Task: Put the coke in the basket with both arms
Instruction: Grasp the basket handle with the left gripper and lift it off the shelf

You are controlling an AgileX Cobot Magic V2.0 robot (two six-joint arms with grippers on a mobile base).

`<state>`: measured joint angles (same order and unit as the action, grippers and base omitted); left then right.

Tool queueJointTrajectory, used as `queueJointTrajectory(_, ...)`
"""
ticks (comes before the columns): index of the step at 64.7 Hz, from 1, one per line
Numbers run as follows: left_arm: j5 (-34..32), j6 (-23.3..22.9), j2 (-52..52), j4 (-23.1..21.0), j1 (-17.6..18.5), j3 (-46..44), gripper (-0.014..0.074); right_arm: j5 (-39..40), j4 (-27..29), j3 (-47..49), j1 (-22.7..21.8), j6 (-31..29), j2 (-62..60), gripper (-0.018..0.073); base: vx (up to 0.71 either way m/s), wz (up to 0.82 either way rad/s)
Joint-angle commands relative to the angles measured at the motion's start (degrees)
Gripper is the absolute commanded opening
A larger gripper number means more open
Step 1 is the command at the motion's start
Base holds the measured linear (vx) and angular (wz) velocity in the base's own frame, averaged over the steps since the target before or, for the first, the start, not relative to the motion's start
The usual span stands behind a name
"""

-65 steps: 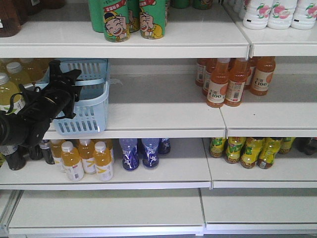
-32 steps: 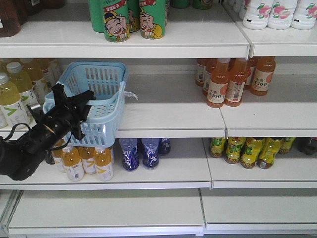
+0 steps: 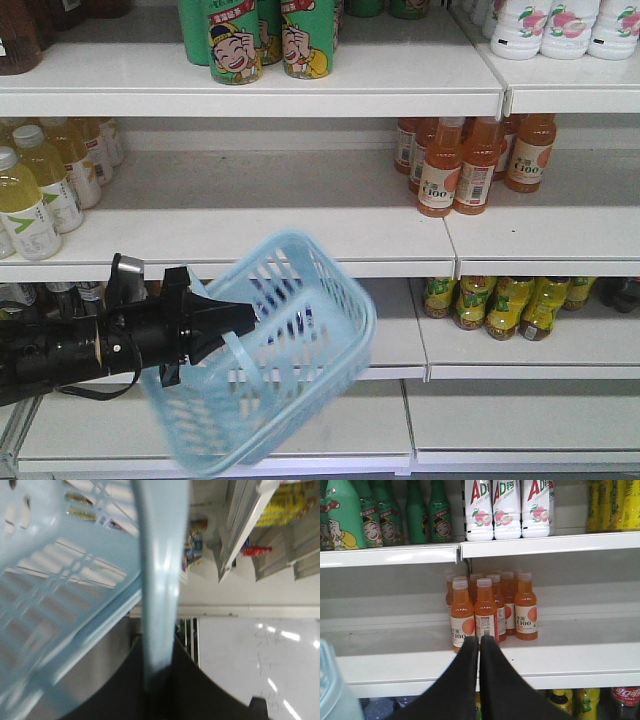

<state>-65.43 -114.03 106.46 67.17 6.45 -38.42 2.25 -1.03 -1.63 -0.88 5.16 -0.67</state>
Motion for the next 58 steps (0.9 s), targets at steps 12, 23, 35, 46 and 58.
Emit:
queueJointTrajectory(12, -13.31, -1.91, -11.37, 2.03, 5.68, -0.71, -0.0007, 4.40, -0.39, -1.02, -0.33, -0.26, -0.63, -0.0005, 0.00, 0.00)
queueJointTrajectory(23, -13.31, -3.22, -15.61, 2.45, 8.96, -0.71, -0.0007, 4.40, -0.39, -1.02, -0.33, -0.26, -0.63, -0.0005, 0.00, 0.00)
queueJointTrajectory(35, -13.31, -3.22, -18.71, 2.56, 10.86, -0.71, -0.0007, 4.40, -0.39, -1.02, -0.33, -0.26, -0.63, -0.0005, 0.00, 0.00)
queueJointTrajectory(46, -13.31, -3.41, -20.23, 3.04, 10.91, -0.71, -0.0007, 4.40, -0.39, -1.02, -0.33, -0.26, -0.63, -0.0005, 0.00, 0.00)
queueJointTrajectory(58, -13.31, -4.84, -20.17, 3.35, 10.98, -0.71, -0.0007, 4.40, -0.39, -1.02, -0.33, -0.26, -0.63, -0.0005, 0.00, 0.00)
